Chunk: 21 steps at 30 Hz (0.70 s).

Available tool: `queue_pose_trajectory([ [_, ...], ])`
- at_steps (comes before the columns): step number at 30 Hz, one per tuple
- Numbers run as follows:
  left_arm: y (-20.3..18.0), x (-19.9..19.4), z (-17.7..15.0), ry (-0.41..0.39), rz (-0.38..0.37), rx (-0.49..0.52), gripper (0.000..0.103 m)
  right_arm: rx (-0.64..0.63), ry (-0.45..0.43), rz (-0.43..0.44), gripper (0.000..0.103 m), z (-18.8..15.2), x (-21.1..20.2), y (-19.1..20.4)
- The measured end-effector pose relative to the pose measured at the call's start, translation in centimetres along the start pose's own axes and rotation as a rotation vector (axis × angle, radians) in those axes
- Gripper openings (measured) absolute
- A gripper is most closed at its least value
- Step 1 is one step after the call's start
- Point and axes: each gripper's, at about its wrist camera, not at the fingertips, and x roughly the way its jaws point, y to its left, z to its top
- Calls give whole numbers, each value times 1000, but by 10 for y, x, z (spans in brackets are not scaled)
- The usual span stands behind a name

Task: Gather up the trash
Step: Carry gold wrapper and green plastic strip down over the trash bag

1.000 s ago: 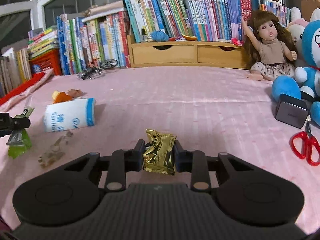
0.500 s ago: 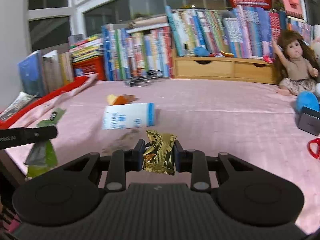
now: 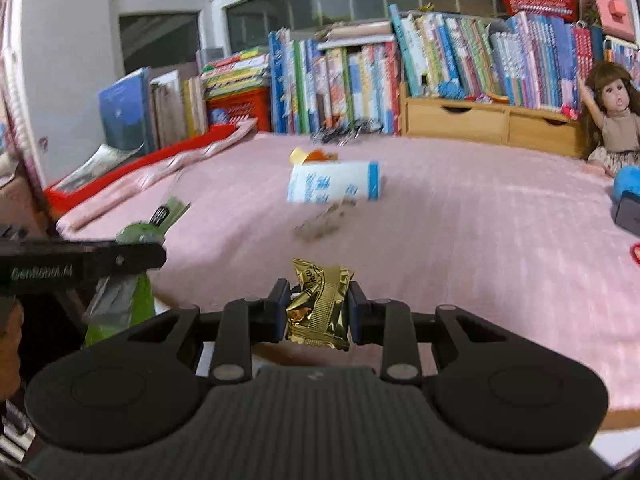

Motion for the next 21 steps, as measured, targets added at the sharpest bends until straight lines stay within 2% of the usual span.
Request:
queue_pose_trajectory([
  [3,2,-5,-11,61,0,4,30,-16,26,14,36,-17,-10,9],
  [7,-3,-12,-32,143,-10,62,30,-37,87,39,36,-39,-15,19],
  [15,-6,2,-75,345,-1,115,30,-40,205,64,37,-78,-5,30],
  [21,-7,11,-92,436,2,144,30,-17,266,83,37,-95,5,33],
])
